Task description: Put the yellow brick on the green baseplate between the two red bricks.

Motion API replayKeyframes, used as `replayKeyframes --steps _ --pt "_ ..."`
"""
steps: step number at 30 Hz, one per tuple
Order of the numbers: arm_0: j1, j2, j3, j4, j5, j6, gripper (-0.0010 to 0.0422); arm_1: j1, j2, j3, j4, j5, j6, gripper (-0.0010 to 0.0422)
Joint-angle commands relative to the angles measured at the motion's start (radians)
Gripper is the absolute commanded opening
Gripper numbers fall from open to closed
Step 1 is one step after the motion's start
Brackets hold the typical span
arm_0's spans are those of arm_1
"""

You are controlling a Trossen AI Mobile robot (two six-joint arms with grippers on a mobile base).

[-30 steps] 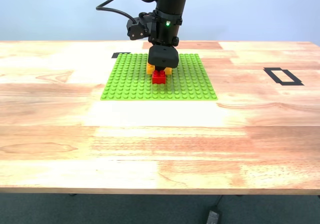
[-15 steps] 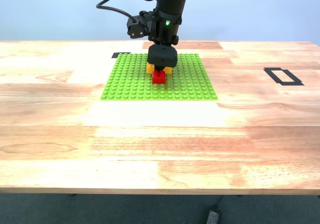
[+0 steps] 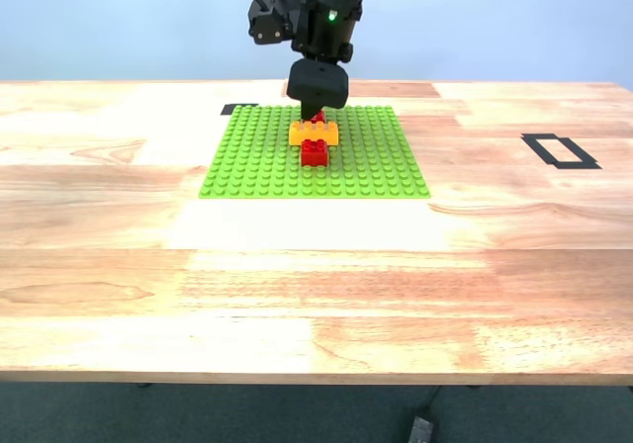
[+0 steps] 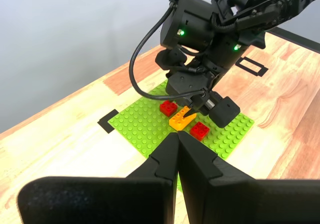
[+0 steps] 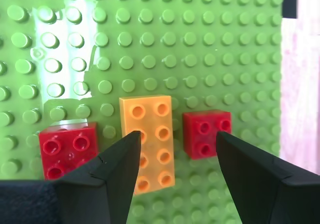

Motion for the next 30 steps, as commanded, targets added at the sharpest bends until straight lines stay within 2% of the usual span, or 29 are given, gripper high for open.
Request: replayKeyframes --steps 1,12,30 --pt "0.0 0.0 0.0 0.0 0.0 0.0 0.0 -0.002 -0.005 -0.008 -0.007 0.012 0.0 0.0178" --pt "0.0 0.0 0.0 0.002 0.0 0.002 0.0 -0.008 -0.005 -0.042 -0.002 -0.008 0.016 0.0" --pt "0.0 0.0 0.0 0.001 0.0 0.002 0.0 -0.006 0.061 -0.077 0.059 -0.022 0.026 0.0008"
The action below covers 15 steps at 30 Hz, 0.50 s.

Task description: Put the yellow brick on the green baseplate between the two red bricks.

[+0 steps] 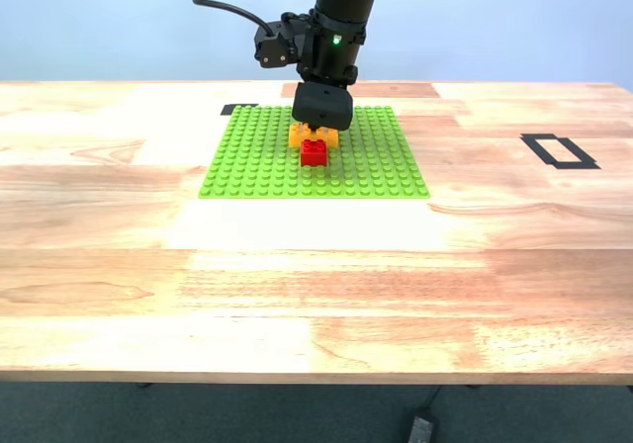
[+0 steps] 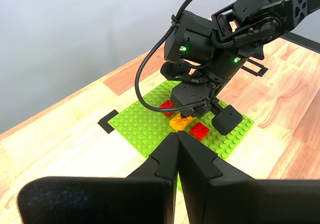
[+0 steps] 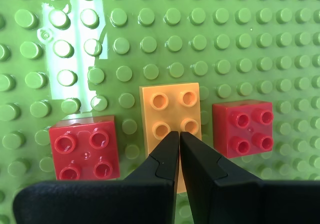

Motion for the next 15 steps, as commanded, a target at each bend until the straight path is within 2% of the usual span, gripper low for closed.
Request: replayKeyframes --steps 1,7,15 --pt "0.0 0.0 0.0 0.003 0.0 0.0 0.0 0.0 0.028 -0.005 0.007 0.003 0.0 0.0008" --pt "0.0 0.0 0.0 0.003 0.0 0.0 0.0 -0.01 -0.031 -0.005 0.013 0.008 0.003 0.0008" --pt "0.0 -0.005 0.0 0.021 -0.015 0.0 0.0 -0.065 -0.252 -0.006 0.017 0.037 0.013 0.0008"
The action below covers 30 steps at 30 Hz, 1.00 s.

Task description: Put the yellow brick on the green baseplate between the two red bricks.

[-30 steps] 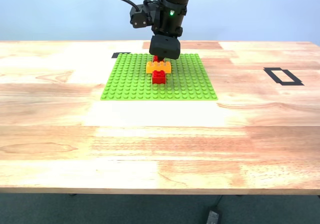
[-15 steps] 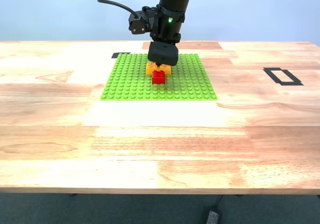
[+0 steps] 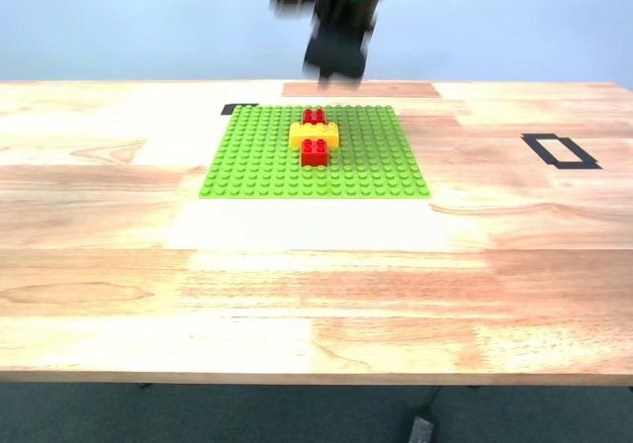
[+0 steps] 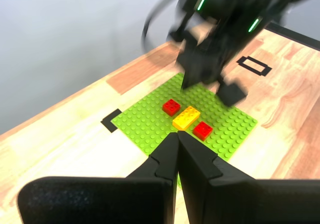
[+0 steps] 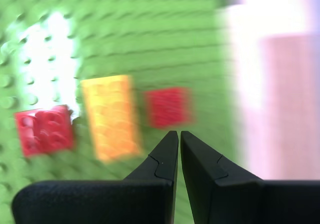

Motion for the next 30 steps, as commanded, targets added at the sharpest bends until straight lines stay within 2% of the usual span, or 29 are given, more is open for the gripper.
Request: replayKeyframes --steps 1,7,9,13,16,22,26,30 --pt "0.0 -0.004 0.0 0.024 -0.015 -0.002 0.0 -0.031 -0.104 0.001 0.0 -0.001 0.011 0.0008" --pt "0.0 -0.011 -0.005 0.099 -0.187 -0.003 0.0 -0.133 -0.314 -0.01 -0.003 -0.006 0.128 0.0008" --pt "0.0 -0.02 -0.028 0.169 -0.203 -0.014 0.0 -0.178 -0.386 -0.036 0.008 -0.008 0.156 0.0008" --pt "0.003 -0.056 -0.121 0.379 -0.209 -0.125 0.0 -0.276 -0.56 -0.185 0.105 -0.01 0.225 0.0008" --pt "0.003 -0.102 -0.216 0.528 -0.232 -0.168 0.0 -0.348 -0.73 -0.38 0.242 -0.008 0.305 0.0008" --pt "0.003 -0.2 -0.435 0.802 -0.46 -0.232 0.0 -0.478 -1.058 -0.823 0.606 -0.007 0.512 0.0008" --pt "0.003 -0.274 -0.588 0.966 -0.495 -0.285 0.0 -0.53 -1.247 -1.107 0.838 -0.004 0.635 0.0008" --pt "0.002 -0.322 -0.698 1.058 -0.495 -0.299 0.0 -0.562 -1.37 -1.303 0.95 -0.001 0.701 0.0008"
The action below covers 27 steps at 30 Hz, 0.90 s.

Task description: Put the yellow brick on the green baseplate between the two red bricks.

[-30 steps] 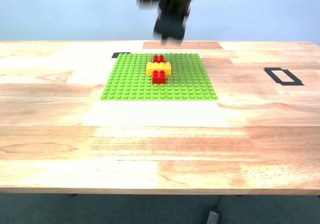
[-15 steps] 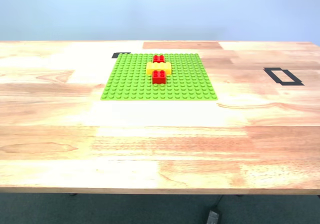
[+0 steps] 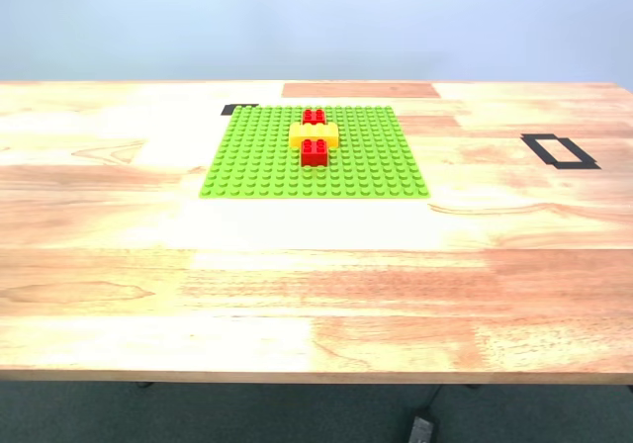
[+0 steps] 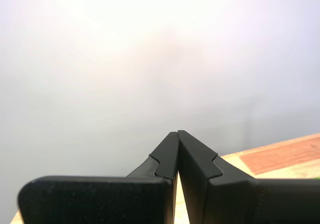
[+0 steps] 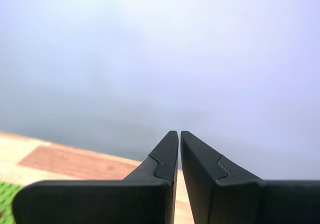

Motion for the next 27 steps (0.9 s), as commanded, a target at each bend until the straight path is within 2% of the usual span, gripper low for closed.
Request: replayKeyframes --steps 1,4,8,10,14,19,27 --pt "0.0 -0.036 -0.077 0.055 0.002 -0.007 0.0 -0.018 -0.084 -0.132 0.062 0.012 0.055 0.0008" --pt "0.0 -0.074 -0.156 0.129 -0.001 -0.024 0.0 -0.03 -0.161 -0.243 0.114 0.078 0.12 0.0006" --pt "-0.001 -0.106 -0.27 0.266 -0.108 -0.089 0.0 -0.045 -0.244 -0.377 0.254 0.087 0.121 -0.0001" --pt "0.0 -0.131 -0.32 0.295 -0.129 -0.111 0.0 -0.048 -0.286 -0.426 0.278 0.098 0.127 -0.0001" --pt "0.0 -0.159 -0.366 0.259 -0.13 -0.092 0.0 -0.063 -0.345 -0.435 0.158 0.161 0.122 -0.0001" --pt "0.0 -0.175 -0.367 0.19 -0.155 -0.086 0.0 -0.105 -0.391 -0.437 0.14 0.158 0.089 -0.0001" --pt "0.001 -0.191 -0.367 0.407 -0.205 -0.129 0.0 -0.129 -0.505 -0.437 0.177 0.157 0.061 -0.0001"
